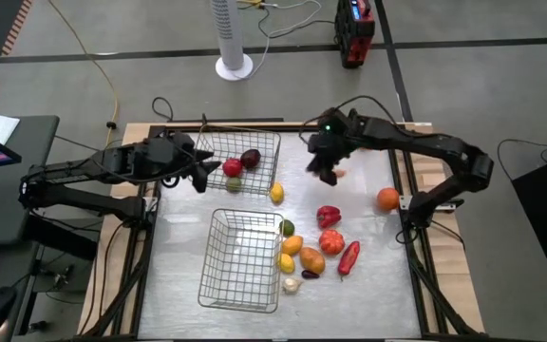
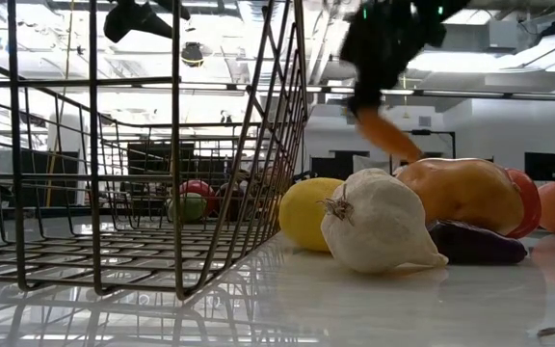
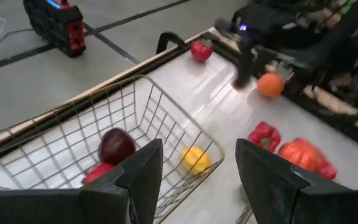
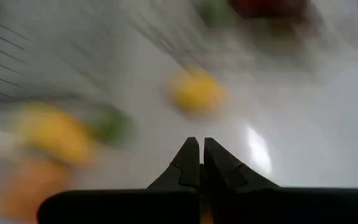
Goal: Sort produce into baskets
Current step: Put the yellow chilli pepper into the bottom wire basket, then put the red bell pepper into the bottom wire basket, then put the lime into the top wire basket
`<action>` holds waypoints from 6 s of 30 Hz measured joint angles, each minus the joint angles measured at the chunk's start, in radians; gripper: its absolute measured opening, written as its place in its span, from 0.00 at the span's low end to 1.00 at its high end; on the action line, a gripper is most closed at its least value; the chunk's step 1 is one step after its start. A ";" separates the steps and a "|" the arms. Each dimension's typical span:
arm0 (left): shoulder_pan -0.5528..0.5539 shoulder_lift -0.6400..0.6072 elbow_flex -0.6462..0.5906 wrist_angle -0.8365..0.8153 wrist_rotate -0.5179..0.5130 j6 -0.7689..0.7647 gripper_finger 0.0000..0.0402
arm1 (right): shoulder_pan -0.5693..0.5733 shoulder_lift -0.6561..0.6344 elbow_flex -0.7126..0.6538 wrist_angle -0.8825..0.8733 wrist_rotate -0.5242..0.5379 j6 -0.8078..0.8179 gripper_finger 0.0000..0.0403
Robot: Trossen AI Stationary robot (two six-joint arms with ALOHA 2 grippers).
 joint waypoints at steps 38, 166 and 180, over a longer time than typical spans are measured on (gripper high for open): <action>0.018 0.007 0.000 0.104 -0.109 -0.064 0.60 | 0.509 0.195 0.161 0.744 0.040 0.276 0.45; 0.087 -0.041 0.000 0.038 0.313 -0.201 0.62 | 0.473 0.111 0.165 0.440 -0.025 0.198 0.78; 0.088 -0.040 0.000 0.043 0.287 -0.167 0.62 | 0.439 0.077 0.165 0.194 0.024 0.104 0.95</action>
